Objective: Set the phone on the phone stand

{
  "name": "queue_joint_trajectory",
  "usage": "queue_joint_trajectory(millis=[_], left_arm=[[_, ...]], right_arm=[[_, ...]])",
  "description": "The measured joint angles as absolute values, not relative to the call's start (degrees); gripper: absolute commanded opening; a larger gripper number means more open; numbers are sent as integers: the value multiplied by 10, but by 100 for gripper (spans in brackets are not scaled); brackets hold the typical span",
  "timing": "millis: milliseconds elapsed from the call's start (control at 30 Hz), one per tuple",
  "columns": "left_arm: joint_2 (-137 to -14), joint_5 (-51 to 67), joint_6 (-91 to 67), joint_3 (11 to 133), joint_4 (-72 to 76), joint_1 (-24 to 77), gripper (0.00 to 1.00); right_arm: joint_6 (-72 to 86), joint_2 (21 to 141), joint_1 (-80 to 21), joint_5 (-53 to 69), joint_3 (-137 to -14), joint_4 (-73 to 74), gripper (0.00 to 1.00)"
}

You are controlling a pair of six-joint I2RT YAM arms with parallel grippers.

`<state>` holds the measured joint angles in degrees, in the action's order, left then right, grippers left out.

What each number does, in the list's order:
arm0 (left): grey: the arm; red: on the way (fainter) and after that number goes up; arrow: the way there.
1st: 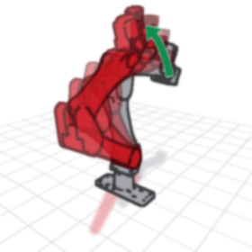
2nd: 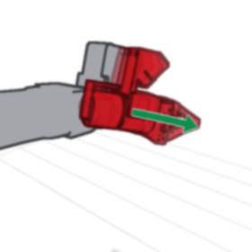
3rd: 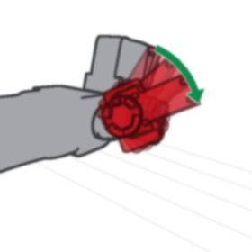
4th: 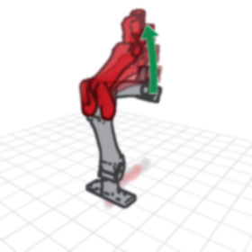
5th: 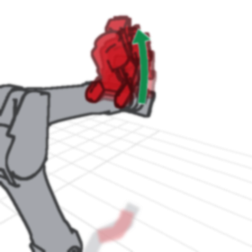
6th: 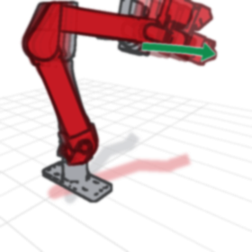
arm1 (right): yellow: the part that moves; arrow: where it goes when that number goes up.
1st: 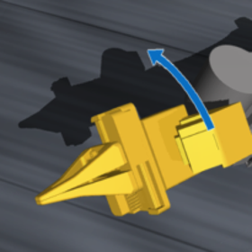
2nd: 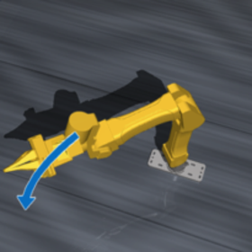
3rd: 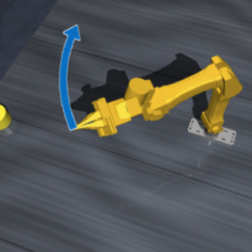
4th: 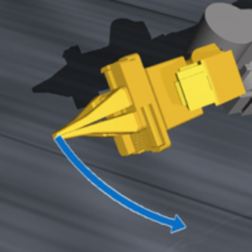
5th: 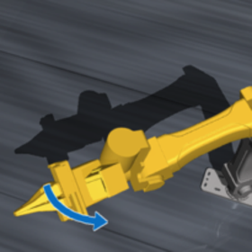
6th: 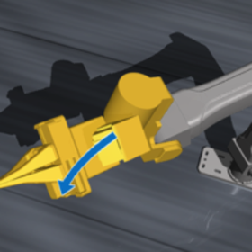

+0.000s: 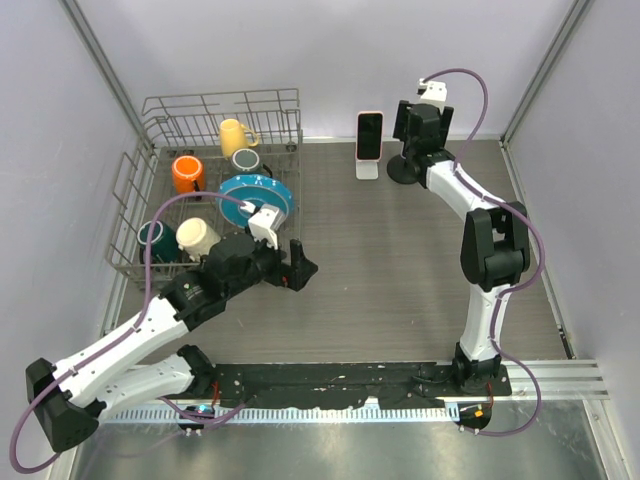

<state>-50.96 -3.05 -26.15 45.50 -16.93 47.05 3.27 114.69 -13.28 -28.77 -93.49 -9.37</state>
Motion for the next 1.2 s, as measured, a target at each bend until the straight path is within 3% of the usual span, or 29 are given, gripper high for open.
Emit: queue_joint_trajectory(millis=[33,133,733,1200], left_arm=[[-509,-29,-262,455,-170,470,94],[-508,-23,-266,455,-170,469,93],[-429,-23,-303,455,-210,467,93],[-434,-18,-339,456,-217,467,95]], right_arm=[[31,1147,-131,-283,-935,-94,62],[29,1147,-130,-271,-935,-95,82],[25,1143,-128,-243,-974,-11,86],[22,1101,-120,-225,-1040,68,87]])
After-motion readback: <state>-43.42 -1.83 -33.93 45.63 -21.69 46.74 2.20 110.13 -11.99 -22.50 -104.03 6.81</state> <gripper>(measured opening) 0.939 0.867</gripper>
